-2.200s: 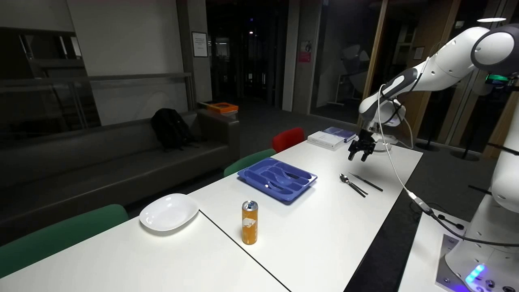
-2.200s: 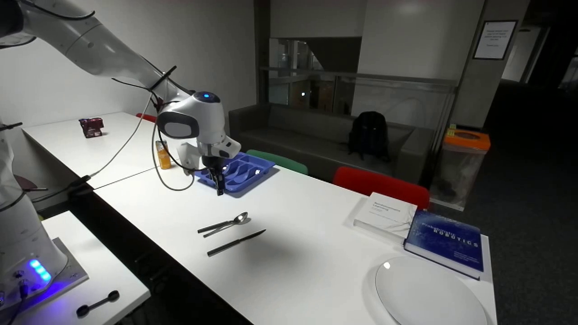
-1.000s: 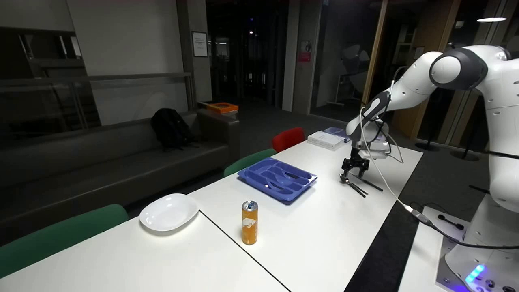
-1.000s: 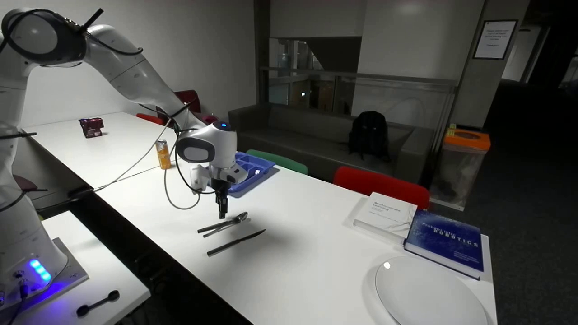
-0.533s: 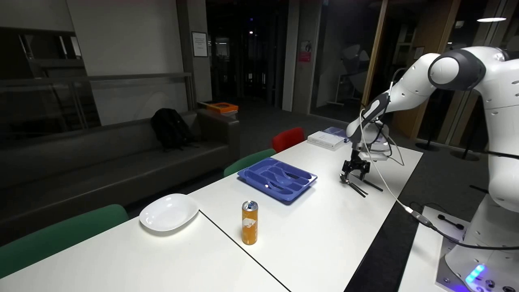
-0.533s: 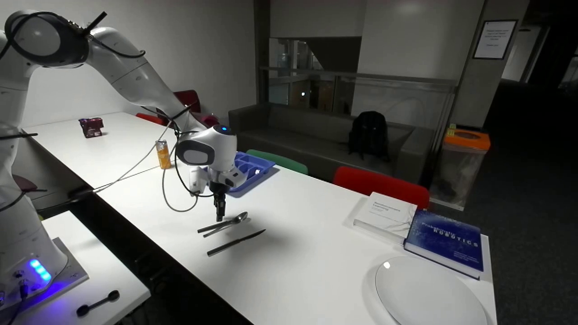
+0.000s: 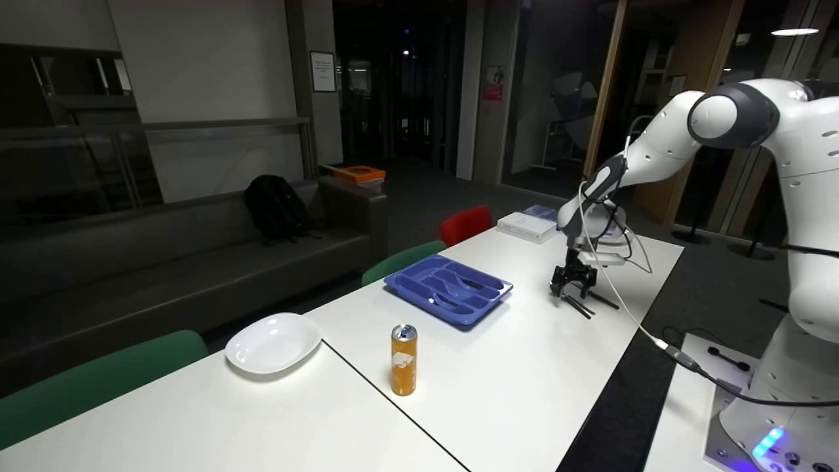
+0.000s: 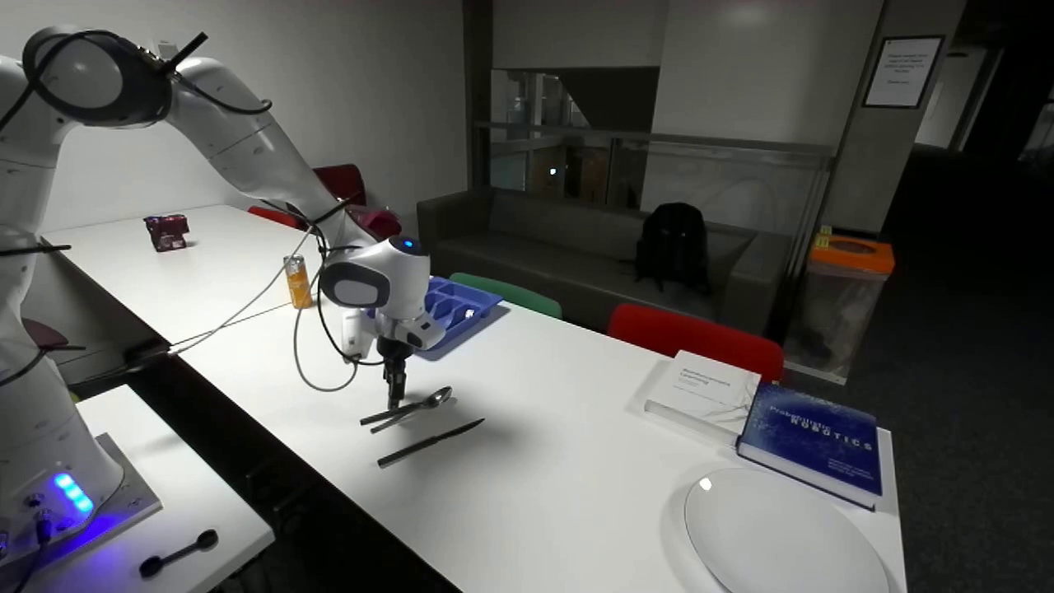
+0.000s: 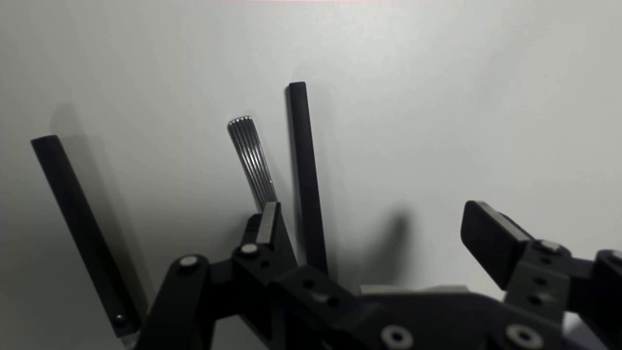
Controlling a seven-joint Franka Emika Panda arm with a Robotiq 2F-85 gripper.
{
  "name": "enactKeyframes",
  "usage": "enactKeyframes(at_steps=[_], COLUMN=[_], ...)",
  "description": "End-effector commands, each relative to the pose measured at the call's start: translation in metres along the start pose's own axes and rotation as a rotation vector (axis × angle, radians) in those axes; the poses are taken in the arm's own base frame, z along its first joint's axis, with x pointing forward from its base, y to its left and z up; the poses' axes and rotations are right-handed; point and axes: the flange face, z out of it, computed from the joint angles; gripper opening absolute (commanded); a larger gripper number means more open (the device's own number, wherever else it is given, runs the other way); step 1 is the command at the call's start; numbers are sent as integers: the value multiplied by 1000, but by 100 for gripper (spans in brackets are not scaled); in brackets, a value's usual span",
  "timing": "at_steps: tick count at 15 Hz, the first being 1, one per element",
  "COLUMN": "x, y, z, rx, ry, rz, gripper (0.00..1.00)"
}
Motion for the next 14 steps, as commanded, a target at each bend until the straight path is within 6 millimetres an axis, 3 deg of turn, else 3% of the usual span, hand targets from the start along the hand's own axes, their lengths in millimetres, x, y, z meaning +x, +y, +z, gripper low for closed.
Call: enactKeyframes(at_steps=[1, 14], x=[-1, 4], y=[1, -5], z=[2, 7], rx=[13, -6], ry=[-25, -8], rz=[10, -24], gripper=[100, 100])
